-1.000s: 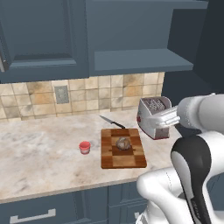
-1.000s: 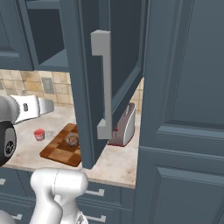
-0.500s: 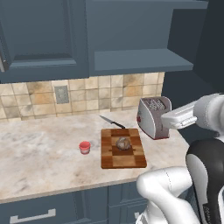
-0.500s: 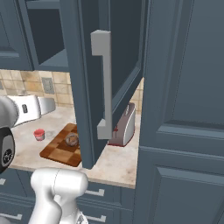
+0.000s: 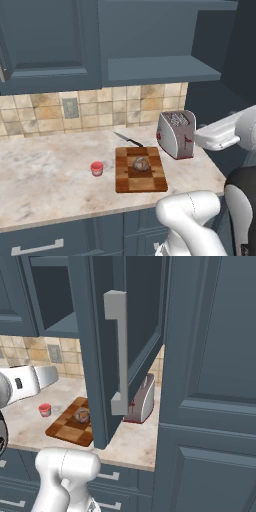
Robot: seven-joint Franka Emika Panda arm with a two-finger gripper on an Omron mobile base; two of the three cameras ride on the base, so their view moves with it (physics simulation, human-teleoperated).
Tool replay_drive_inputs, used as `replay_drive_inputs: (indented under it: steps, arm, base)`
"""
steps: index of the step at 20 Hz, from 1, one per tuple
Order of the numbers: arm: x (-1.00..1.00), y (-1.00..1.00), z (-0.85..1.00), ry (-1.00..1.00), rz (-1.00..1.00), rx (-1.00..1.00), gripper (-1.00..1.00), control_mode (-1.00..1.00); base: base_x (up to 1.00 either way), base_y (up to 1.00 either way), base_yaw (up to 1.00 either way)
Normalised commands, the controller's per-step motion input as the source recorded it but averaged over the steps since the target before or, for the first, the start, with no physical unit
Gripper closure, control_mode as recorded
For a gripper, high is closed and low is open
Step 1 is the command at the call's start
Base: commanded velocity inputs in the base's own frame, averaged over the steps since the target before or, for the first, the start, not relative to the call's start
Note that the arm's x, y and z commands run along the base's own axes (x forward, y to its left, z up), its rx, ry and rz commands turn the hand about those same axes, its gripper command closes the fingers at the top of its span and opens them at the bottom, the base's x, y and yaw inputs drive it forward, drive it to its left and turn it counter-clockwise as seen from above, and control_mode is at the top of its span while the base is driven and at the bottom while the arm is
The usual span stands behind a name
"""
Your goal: Pick the bread, place it on the cutting board, pick the jam, place it on the counter, and close the cabinet.
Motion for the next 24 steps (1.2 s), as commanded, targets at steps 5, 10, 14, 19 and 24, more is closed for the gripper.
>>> replay_drive_inputs:
  steps: [5, 10, 14, 19, 24]
  arm:
    - [-0.33, -0.05, 0.00, -0.18, 0.00, 0.00, -1.00, -1.00]
    - [-0.32, -0.12, 0.00, -0.16, 0.00, 0.00, -1.00, -1.00]
    - [-0.36, -0.07, 0.00, -0.13, 0.00, 0.00, -1.00, -1.00]
    - [-0.33, 0.00, 0.00, -0.10, 0.00, 0.00, -1.00, -1.00]
    - [-0.25, 0.00, 0.00, -0.08, 0.00, 0.00, -1.00, -1.00]
  base:
    - [0.00, 0.00, 0.00]
    - [0.00, 0.00, 0.00]
    - [0.00, 0.00, 0.00]
    - [0.00, 0.00, 0.00]
    - [0.00, 0.00, 0.00]
